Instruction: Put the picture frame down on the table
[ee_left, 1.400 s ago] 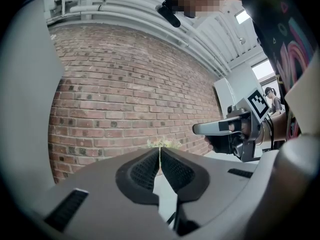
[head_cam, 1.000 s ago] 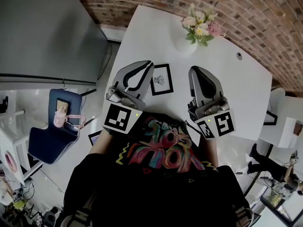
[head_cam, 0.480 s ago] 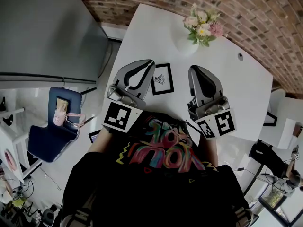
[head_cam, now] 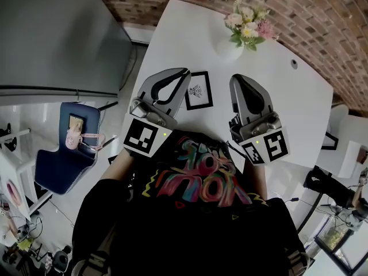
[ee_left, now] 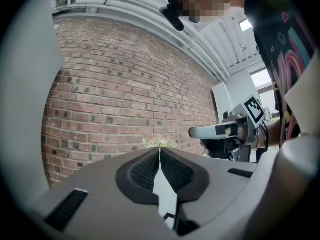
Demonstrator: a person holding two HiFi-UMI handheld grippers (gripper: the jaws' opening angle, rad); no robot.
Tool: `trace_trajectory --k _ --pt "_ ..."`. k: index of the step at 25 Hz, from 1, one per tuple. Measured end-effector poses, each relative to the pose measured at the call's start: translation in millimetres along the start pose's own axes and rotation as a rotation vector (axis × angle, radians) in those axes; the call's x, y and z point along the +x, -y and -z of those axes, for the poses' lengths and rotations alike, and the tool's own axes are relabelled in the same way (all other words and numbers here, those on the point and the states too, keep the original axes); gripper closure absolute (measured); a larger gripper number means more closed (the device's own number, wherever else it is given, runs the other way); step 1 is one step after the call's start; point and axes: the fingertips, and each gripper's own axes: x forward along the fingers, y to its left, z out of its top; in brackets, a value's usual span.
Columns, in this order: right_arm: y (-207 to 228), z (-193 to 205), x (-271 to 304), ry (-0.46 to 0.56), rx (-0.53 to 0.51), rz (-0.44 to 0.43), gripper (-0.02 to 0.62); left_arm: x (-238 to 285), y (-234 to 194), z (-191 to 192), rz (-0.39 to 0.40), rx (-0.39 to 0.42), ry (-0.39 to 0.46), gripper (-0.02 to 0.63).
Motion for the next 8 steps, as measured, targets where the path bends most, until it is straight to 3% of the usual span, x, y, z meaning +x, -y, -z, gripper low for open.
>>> trace_trajectory --k 8 --pt "-2.4 2.0 -1.0 -0.007 0.005 0.004 0.574 -1.7 -1.0 0.4 0.013 0.007 -0.011 0.577"
